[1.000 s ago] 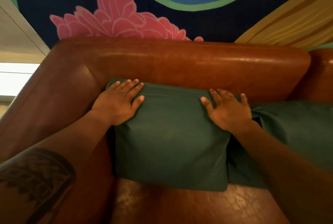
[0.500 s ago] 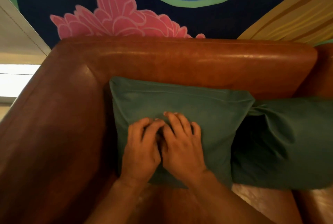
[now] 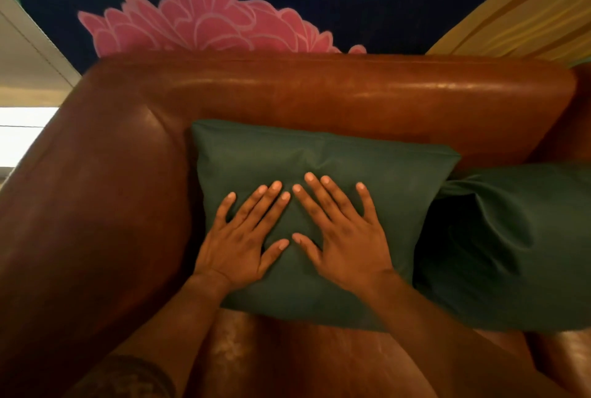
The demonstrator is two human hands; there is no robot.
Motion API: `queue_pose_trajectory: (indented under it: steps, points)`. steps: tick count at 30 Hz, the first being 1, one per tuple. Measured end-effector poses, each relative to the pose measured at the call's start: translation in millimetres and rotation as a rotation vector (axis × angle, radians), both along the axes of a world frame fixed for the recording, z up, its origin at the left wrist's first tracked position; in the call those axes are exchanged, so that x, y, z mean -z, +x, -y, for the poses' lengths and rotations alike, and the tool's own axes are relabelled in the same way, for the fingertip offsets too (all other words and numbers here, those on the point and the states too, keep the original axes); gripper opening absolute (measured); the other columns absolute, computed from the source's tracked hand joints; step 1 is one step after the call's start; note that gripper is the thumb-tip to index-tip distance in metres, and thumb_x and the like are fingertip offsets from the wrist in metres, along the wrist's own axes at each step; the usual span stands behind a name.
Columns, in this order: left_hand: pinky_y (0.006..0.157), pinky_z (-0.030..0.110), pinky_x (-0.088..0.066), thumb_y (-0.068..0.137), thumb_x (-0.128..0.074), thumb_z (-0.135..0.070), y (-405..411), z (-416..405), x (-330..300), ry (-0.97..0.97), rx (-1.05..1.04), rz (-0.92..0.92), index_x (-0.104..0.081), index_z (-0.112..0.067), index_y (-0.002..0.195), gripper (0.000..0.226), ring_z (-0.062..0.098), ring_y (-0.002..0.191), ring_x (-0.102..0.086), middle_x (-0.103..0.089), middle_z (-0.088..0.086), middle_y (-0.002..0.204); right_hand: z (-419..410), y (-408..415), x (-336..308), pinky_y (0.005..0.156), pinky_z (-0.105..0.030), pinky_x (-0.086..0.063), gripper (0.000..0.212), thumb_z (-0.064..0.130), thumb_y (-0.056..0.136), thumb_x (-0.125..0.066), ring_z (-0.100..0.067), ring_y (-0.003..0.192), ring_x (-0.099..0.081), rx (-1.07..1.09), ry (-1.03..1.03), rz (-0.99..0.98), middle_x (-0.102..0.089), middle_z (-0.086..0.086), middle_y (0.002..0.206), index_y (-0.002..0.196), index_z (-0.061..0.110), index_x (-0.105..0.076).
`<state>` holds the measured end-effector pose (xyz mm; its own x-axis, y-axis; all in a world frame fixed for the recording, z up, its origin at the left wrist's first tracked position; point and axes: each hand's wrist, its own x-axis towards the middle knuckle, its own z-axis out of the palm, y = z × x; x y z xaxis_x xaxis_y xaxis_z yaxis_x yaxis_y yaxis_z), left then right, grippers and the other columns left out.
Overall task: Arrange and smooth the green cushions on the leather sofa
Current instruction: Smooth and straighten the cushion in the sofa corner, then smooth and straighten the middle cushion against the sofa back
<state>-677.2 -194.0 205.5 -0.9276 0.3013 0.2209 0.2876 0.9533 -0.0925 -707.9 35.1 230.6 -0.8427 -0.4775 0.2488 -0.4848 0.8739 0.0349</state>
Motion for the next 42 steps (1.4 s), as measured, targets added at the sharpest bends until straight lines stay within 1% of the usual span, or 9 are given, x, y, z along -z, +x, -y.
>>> queue_pose_trajectory:
  steps: [8,15,19,21,23,26,31,35,42]
  points:
    - [0.125,0.052,-0.018,0.1,-0.034,-0.063,-1.6,-0.8,-12.3,-0.025,-0.018,0.045,-0.012,-0.028,0.166,0.078,0.011,0.159,-0.012,-0.006,-0.006,0.174,-74.0,-12.1,-6.1,0.128,-0.054,-0.013,0.081,0.074,0.099,-0.04,-0.012,0.16,-0.019,0.062,0.011,-0.034,-0.015,0.009,0.175,0.167,0.034,-0.023]
    - [0.122,0.052,-0.022,0.101,-0.031,-0.061,-0.3,-0.6,-24.9,-0.069,-0.003,0.048,-0.011,-0.028,0.166,0.076,0.012,0.158,-0.016,-0.006,-0.006,0.174,-99.4,-15.6,-7.4,0.129,-0.054,-0.012,0.081,0.073,0.101,-0.036,-0.013,0.161,-0.014,0.074,-0.053,-0.005,-0.012,0.009,0.176,0.168,0.034,-0.016]
    - [0.118,0.048,-0.026,0.102,-0.034,-0.048,5.6,-6.4,-33.9,-0.013,-0.003,0.006,-0.03,-0.022,0.162,0.065,0.019,0.155,-0.028,-0.022,-0.001,0.171,-102.0,-16.5,-15.4,0.124,-0.055,-0.029,0.064,0.051,0.104,-0.043,-0.016,0.155,-0.033,0.011,-0.174,-0.008,-0.035,0.001,0.169,0.161,0.021,-0.041]
    - [0.118,0.047,-0.028,0.102,-0.037,-0.046,10.0,-16.1,-40.5,0.063,-0.025,-0.01,-0.04,-0.02,0.157,0.061,0.024,0.152,-0.034,-0.031,0.001,0.168,-103.2,-14.1,-21.4,0.112,-0.05,-0.049,0.046,0.032,0.102,-0.047,-0.018,0.142,-0.054,-0.06,-0.294,-0.093,-0.059,-0.003,0.152,0.141,0.016,-0.065]
    - [0.117,0.047,-0.03,0.102,-0.038,-0.046,15.2,-32.2,-47.5,0.136,-0.044,-0.012,-0.043,-0.02,0.154,0.059,0.025,0.151,-0.036,-0.036,0.002,0.165,-103.8,-9.9,-34.0,0.087,-0.037,-0.062,0.036,0.021,0.097,-0.049,-0.015,0.116,-0.072,-0.097,-0.407,-0.184,-0.076,0.001,0.127,0.119,0.019,-0.078]
    - [0.117,0.045,-0.032,0.102,-0.041,-0.044,24.0,-64.8,-61.4,0.218,-0.031,-0.008,-0.044,-0.02,0.154,0.057,0.024,0.15,-0.037,-0.04,0.001,0.163,-101.6,0.2,-62.2,0.052,-0.032,-0.057,0.031,0.022,0.092,-0.052,-0.017,0.069,-0.075,-0.041,-0.47,-0.193,-0.079,0.01,0.103,0.107,0.027,-0.079]
    - [0.114,0.044,-0.038,0.102,-0.043,-0.044,35.4,-113.7,-85.6,0.325,-0.051,0.036,-0.049,-0.022,0.15,0.053,0.021,0.147,-0.041,-0.046,-0.001,0.158,-99.5,17.9,-82.5,0.066,-0.035,-0.059,0.029,0.026,0.093,-0.055,-0.017,0.09,-0.073,0.042,-0.408,0.016,-0.074,0.01,0.108,0.116,0.03,-0.072]
    - [0.109,0.044,-0.043,0.101,-0.044,-0.042,30.8,-137.5,-101.4,0.359,-0.052,0.096,-0.053,-0.026,0.143,0.046,0.02,0.14,-0.047,-0.051,-0.003,0.151,-110.2,24.2,-89.1,0.085,-0.044,-0.057,0.043,0.036,0.093,-0.048,-0.022,0.111,-0.066,0.144,-0.302,0.131,-0.068,0.004,0.127,0.132,0.025,-0.065]
    - [0.107,0.044,-0.045,0.099,-0.044,-0.043,-0.7,-184.1,-135.1,0.352,-0.001,0.174,-0.055,-0.025,0.139,0.046,0.02,0.132,-0.053,-0.057,-0.002,0.142,-150.8,7.4,-116.6,0.086,-0.047,-0.054,0.05,0.043,0.092,-0.045,-0.027,0.114,-0.065,0.287,-0.21,0.205,-0.066,-0.001,0.128,0.134,0.021,-0.064]
